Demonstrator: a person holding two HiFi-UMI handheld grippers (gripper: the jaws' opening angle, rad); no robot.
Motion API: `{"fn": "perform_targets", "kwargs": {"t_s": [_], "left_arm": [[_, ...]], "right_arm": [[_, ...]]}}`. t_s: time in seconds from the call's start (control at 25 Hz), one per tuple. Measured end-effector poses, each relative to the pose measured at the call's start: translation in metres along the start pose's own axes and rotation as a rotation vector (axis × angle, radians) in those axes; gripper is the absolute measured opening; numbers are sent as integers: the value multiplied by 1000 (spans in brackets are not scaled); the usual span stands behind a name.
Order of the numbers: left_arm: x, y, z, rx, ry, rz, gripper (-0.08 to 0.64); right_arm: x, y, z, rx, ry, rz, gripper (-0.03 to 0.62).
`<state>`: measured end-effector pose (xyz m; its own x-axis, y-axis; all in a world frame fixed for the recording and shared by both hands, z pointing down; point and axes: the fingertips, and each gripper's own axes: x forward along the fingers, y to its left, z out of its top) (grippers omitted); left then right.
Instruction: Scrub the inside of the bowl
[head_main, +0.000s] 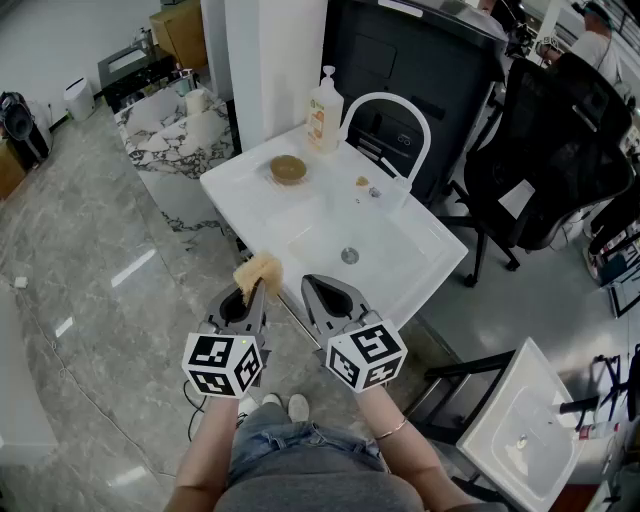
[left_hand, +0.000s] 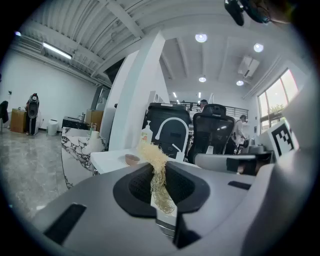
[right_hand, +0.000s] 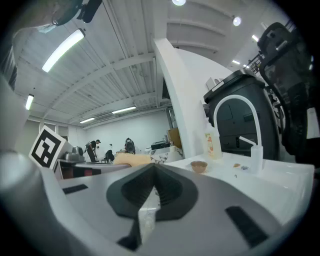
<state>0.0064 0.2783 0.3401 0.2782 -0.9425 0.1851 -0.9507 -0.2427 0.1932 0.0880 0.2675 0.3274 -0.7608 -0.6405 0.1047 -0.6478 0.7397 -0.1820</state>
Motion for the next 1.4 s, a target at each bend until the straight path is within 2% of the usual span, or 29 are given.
{"fn": "perform_targets", "kwargs": {"t_s": [0.44, 0.68, 1.08, 1.4], "left_arm": [[21, 6, 9, 17, -4, -1, 46], [34, 16, 24, 43, -19, 16, 46], [81, 62, 30, 37, 6, 33, 46], [152, 121, 42, 0, 36, 0, 46]], "right_arm": [[14, -15, -2, 34, 19, 27, 9], [28, -40, 18, 48, -6, -15, 9], [85, -72, 21, 78, 12, -17, 9], [162, -113, 14, 113, 66, -91, 9]]}}
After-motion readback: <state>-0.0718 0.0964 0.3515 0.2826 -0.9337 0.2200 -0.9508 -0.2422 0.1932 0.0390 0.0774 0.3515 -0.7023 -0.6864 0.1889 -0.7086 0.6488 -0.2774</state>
